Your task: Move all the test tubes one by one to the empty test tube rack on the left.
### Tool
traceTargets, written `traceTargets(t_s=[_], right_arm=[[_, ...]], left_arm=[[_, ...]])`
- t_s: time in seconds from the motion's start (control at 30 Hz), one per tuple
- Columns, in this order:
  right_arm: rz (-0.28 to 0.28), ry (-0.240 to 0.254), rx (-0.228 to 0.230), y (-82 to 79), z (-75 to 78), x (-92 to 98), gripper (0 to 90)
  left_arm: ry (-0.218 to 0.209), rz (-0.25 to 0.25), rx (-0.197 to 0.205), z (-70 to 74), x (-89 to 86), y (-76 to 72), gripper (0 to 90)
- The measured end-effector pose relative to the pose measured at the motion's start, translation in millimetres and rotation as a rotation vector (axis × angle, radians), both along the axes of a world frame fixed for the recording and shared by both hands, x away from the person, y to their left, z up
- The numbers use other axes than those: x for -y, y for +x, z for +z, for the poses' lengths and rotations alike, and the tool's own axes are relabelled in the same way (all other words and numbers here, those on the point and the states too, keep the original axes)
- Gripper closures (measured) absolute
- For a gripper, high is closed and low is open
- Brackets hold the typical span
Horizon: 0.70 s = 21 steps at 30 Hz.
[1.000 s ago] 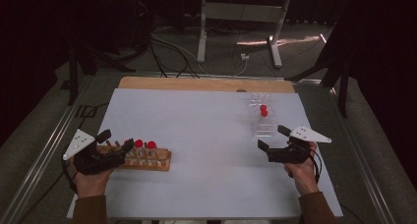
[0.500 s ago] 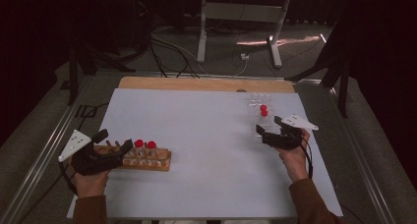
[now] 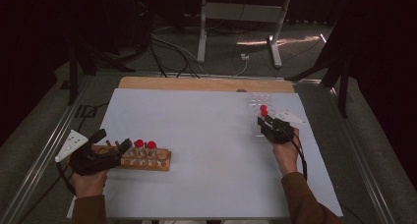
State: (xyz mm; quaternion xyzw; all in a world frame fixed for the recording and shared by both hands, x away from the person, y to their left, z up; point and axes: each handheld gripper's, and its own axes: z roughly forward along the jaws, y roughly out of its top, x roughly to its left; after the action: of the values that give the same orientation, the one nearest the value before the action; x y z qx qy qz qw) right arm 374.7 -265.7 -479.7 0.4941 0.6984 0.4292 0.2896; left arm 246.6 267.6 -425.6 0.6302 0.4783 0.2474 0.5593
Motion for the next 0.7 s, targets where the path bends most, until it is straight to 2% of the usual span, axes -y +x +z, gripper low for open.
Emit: traceTargets(t_s=[0.13, 0.23, 0.33, 0.7], right_arm=[[-0.006, 0.006, 0.002, 0.8, -1.1, -0.9, 73.4], [-0.007, -0.007, 0.014, -0.9, 0.0, -3.5, 74.1], [-0.011, 0.002, 0.028, -2.7, 2.7, -3.2, 74.3], [0.007, 0.024, 0.085, -9.5, 26.6, 1.6, 74.4]], left_arm=[[0.001, 0.001, 0.000, 0.0, 0.1, 0.0, 0.5], [-0.001, 0.000, 0.001, 0.4, -0.5, -0.2, 0.6], [-0.002, 0.001, 0.001, 0.4, -0.6, -0.3, 0.6], [-0.004, 0.004, 0.007, 0.8, -0.9, -0.7, 0.6]])
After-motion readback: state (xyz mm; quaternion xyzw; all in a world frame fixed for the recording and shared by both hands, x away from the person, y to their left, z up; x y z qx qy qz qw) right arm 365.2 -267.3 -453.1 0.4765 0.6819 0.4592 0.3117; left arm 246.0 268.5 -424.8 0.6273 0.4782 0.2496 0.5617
